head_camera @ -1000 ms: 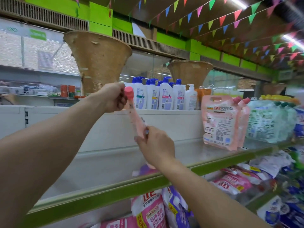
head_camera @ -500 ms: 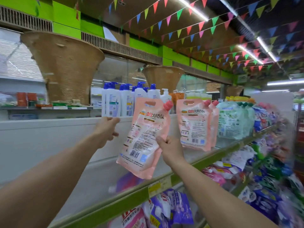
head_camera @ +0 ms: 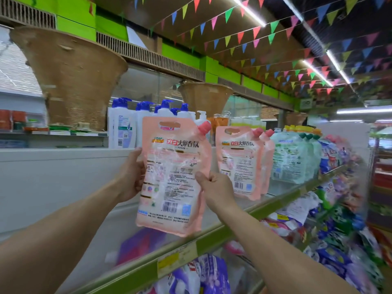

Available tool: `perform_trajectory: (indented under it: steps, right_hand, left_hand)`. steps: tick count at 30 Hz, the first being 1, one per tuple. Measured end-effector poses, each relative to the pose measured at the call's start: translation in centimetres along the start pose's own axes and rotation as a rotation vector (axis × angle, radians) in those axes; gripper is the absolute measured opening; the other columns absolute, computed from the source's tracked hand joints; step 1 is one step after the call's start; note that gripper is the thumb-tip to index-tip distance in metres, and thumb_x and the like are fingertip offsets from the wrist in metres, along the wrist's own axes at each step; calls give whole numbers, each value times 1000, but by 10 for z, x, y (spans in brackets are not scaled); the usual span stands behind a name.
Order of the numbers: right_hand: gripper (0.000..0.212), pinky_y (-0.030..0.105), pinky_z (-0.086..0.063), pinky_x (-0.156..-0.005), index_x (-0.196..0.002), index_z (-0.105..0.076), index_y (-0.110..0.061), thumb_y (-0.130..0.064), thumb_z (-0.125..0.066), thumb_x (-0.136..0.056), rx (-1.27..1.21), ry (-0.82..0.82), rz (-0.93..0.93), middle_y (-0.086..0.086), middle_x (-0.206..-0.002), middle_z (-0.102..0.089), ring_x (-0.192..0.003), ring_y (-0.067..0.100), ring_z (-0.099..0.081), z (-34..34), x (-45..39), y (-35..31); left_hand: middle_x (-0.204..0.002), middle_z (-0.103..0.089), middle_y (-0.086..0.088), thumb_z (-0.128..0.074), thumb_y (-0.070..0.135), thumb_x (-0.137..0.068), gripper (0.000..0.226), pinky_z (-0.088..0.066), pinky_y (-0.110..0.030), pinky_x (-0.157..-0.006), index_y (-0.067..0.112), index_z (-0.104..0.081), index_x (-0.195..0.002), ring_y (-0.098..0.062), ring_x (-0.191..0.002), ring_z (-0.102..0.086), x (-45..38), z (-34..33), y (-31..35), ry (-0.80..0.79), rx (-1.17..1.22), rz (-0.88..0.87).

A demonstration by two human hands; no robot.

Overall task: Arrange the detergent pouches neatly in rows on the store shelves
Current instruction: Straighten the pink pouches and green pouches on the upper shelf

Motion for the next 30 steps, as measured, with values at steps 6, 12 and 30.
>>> perform_trajectory:
  steps: [6,12,30]
  right_hand:
    - [46,30,-35,-57,-62,-46,-5,-39,-58,-91,-52,-17,-42,4,-52,-42,-52,19,-43,36,-41,26]
    - [47,36,-43,-61,-71,-56,6,-37,-58,-90,2,47,28,20,-72,-67,-63,26,-58,81,-74,47]
    - [37,24,-36,-50,-62,-56,-19,-33,-51,-96,85,124,-124,-8,-60,-59,-56,10,-53,119,-104,90]
  left_hand:
    - [-59,-46,3,-41,49,-98,40,-32,-21,-47,15,-60,-89,-8,-46,-34,-31,-38,2,-39,-81,-97]
    - [-46,-52,7,-38,37,-102,32,-29,-17,-34,16,-56,-86,-5,-34,-35,-82,-111,6,169,-121,-135]
    - [-75,-57,-8,-39,37,-102,33,-38,-29,-53,13,-58,-89,-17,-59,-44,-168,-164,-29,99,-82,-74]
Point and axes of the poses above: each hand's wrist, its own x-axis away from the middle knuckle, its own z-axis out of the back of the hand, y = z × x, the point moved 3 cm from there along -x, towards the middle knuckle
